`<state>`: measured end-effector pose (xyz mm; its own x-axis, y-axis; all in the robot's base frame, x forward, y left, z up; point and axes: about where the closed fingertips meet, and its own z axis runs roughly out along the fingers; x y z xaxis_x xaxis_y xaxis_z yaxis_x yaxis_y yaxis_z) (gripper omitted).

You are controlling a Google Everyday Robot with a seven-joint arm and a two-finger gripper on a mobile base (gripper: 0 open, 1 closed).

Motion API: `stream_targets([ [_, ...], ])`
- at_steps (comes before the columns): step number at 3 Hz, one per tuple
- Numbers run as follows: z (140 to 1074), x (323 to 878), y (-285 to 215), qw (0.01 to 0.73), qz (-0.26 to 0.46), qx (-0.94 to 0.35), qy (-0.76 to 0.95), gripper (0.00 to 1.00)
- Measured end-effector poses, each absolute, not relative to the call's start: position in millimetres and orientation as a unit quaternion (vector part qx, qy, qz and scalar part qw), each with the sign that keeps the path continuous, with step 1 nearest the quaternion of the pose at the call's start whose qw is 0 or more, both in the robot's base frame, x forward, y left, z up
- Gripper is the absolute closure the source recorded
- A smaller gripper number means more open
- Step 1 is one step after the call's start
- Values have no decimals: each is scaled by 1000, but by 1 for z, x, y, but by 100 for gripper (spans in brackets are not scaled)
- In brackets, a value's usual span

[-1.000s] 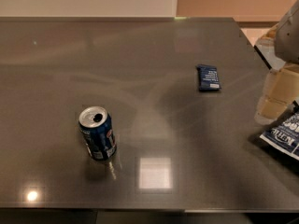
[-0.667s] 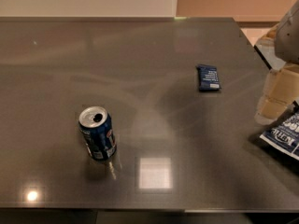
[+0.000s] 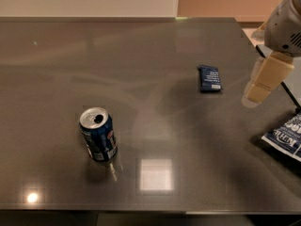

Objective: Move rxbar blueberry near pepsi can

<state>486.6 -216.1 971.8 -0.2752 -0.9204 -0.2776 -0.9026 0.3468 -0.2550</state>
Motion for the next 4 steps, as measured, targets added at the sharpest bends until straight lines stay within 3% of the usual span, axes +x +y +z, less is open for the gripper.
stream_targets([
  [2, 929, 575, -217, 183, 13, -458, 870, 0],
  [4, 892, 614, -220, 144, -15, -325, 935, 0],
])
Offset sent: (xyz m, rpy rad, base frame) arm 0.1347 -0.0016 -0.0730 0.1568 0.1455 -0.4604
